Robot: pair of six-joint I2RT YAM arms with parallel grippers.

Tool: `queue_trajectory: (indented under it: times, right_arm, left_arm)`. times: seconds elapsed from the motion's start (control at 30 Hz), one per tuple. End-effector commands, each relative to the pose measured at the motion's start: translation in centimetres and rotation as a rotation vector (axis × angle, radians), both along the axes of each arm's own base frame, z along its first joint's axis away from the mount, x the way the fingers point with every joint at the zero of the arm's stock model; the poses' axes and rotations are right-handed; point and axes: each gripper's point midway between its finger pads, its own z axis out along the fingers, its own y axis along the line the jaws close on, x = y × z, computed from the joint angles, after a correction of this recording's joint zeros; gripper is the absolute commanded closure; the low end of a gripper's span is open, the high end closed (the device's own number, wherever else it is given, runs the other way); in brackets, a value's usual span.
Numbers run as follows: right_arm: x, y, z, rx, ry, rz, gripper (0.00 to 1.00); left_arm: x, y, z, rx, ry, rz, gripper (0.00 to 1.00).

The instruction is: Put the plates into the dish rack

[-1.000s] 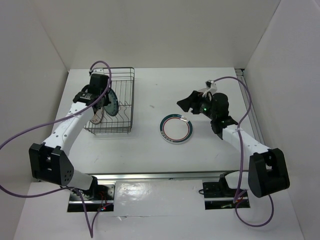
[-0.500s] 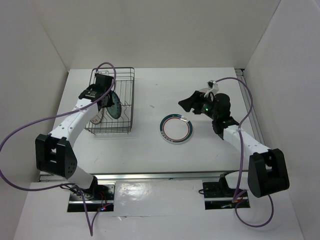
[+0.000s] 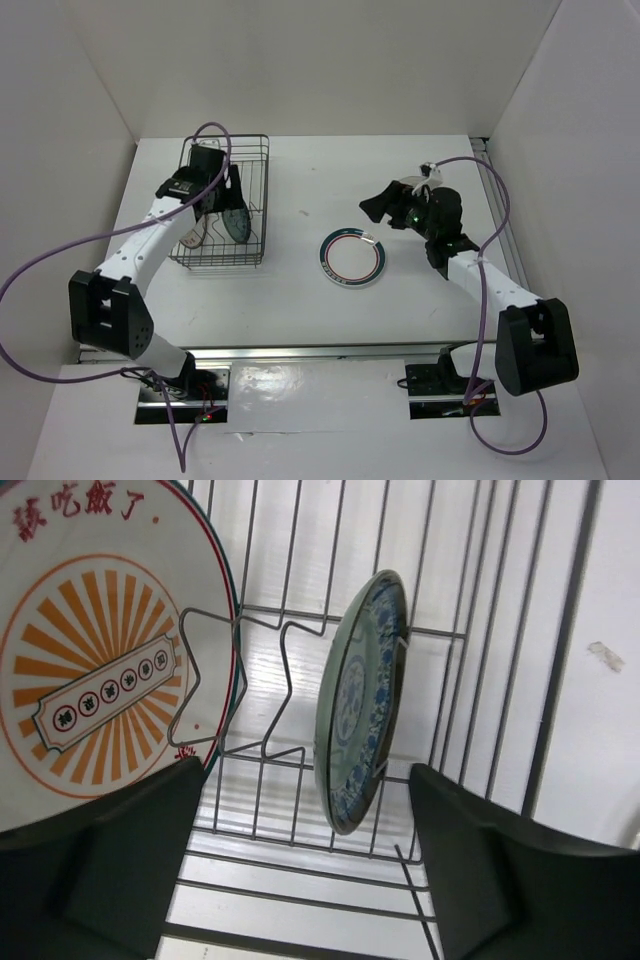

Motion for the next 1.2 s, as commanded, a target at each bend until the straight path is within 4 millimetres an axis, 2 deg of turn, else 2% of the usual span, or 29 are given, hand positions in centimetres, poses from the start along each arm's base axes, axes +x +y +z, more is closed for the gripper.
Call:
queue_trajectory:
  times: [0.0,0.03,0.13,0.17,0.23,0.3,0.33,0.4,0.47,0.5,0.57,0.6,0.67,0.7,0.73,0.8,0.87,0.97,1.07,1.17]
  right_arm:
    - [0.3,-2.4,-0.9,-0.039,0.033,-0.128,0.0]
    - [-0.1,-3.1,-1.9,-0.04,0.065,-0.152,0.0]
    - [-1.2,-4.7,-4.6,-0.072,0.15,-0.227,0.0]
    - [-1.6,-5.2,-5.2,-0.084,0.168,-0.249,0.0]
    - [-2.8,-5.8,-5.9,-0.077,0.22,-0.288,0.0]
    - [-4.2,-6.5,-7.8,-0.098,0.288,-0.318,0.0]
    - [-4.3,-6.8,-7.9,-0.105,0.292,-0.333,0.0]
    - [-5.4,-7.2,-9.7,-0.129,0.347,-0.343,0.0]
    - [-5.7,-7.3,-9.9,-0.131,0.355,-0.343,0.0]
    - [-6.1,-7.3,-10.6,-0.137,0.371,-0.342,0.01]
    - [-6.7,-7.4,-11.6,-0.145,0.392,-0.342,0.03]
    - [-7.3,-7.3,-12.7,-0.148,0.417,-0.33,0.04]
    - [-7.3,-6.6,-13.4,-0.135,0.431,-0.292,0.06]
    - [-8.0,-6.4,-14.6,-0.134,0.457,-0.271,0.07]
    - [-8.2,-6.0,-14.9,-0.125,0.46,-0.252,0.08]
    - [-8.6,-5.2,-15.7,-0.106,0.472,-0.205,0.12]
    - [-8.3,-4.6,-15.5,-0.088,0.458,-0.176,0.15]
    - [-8.5,-4.7,-16.1,-0.091,0.471,-0.176,0.15]
    - [-7.9,-4.6,-16.0,-0.096,0.455,-0.172,0.2]
    - [-7.8,-4.4,-16.7,-0.095,0.468,-0.164,0.23]
  left_arm:
    - [0.3,-1.1,6.1,-0.078,-0.166,-0.037,0.0]
    - [-0.3,-1.4,7.6,-0.097,-0.2,-0.064,0.0]
    - [-1.0,-2.6,9.6,-0.153,-0.266,-0.135,0.0]
    - [-1.5,-2.9,11.2,-0.175,-0.311,-0.156,0.0]
    - [-2.0,-3.4,11.7,-0.198,-0.337,-0.183,0.0]
    - [-2.4,-3.6,12.4,-0.21,-0.355,-0.197,0.0]
    - [-2.6,-3.6,12.8,-0.212,-0.367,-0.198,0.0]
    - [-2.8,-3.7,13.1,-0.217,-0.366,-0.206,0.0]
    - [-3.0,-3.7,13.5,-0.212,-0.376,-0.222,0.0]
    - [-3.0,-3.7,13.5,-0.212,-0.377,-0.222,0.0]
    - [-3.8,-3.7,14.8,-0.222,-0.418,-0.233,0.0]
    - [-4.0,-3.7,15.1,-0.224,-0.433,-0.234,0.0]
    - [-4.4,-4.1,15.7,-0.237,-0.476,-0.268,0.0]
    - [-4.8,-4.5,16.1,-0.246,-0.494,-0.301,0.0]
    - [-5.4,-4.5,17.1,-0.253,-0.528,-0.312,0.0]
    - [-5.8,-4.8,17.4,-0.257,-0.561,-0.337,0.0]
    - [-6.4,-5.1,18.4,-0.27,-0.589,-0.36,0.0]
    - [-6.2,-5.3,18.1,-0.276,-0.579,-0.372,0.0]
    - [-6.0,-5.8,17.2,-0.285,-0.547,-0.387,0.0]
    - [-5.9,-5.8,17.2,-0.285,-0.547,-0.387,0.0]
